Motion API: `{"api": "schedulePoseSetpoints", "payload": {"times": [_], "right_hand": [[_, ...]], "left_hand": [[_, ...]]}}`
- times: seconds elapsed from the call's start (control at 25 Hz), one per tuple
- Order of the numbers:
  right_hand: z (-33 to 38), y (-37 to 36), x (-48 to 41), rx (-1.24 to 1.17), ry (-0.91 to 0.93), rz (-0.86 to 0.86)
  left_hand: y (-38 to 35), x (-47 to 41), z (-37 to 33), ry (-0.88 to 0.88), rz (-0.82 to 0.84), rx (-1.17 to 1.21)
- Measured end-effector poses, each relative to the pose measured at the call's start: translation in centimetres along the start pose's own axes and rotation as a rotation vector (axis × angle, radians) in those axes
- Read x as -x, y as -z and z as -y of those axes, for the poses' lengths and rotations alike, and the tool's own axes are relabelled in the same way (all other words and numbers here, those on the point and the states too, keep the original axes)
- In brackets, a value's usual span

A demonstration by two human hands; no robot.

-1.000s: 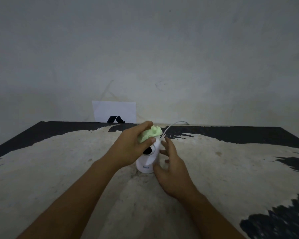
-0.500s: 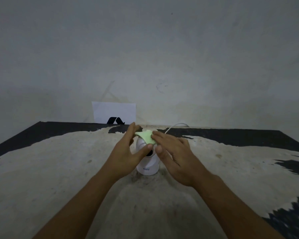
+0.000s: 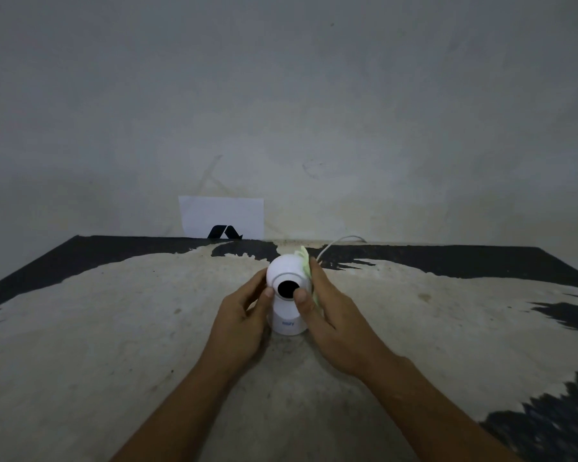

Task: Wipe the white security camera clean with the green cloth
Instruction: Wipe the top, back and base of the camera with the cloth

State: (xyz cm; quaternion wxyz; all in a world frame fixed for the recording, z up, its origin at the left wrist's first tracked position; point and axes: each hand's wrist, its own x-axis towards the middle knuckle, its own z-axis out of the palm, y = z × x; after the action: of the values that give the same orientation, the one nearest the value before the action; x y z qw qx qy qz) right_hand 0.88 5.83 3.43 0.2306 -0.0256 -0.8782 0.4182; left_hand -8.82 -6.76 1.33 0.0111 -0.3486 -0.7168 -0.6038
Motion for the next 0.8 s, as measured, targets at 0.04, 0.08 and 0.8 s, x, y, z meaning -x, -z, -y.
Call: {"api": "schedulePoseSetpoints", "payload": {"times": [0.04,0.08,0.8], "right_hand": [[-0.2,-0.6,0.3,-0.010,-0.044,-0.003],[-0.2,-1.2,0.7,-0.026,-0.087,-0.002],[-0.3,-2.6,1.5,0.020,-0.190,-0.395]], "left_hand": [[-0.1,0.0,0.0,0.002,-0.007,-0.006],[-0.1,0.0,0.0,-0.001,-0.011,-0.016],[0.1,0.0,0.9,0.012,-0.010,-0.063]]}}
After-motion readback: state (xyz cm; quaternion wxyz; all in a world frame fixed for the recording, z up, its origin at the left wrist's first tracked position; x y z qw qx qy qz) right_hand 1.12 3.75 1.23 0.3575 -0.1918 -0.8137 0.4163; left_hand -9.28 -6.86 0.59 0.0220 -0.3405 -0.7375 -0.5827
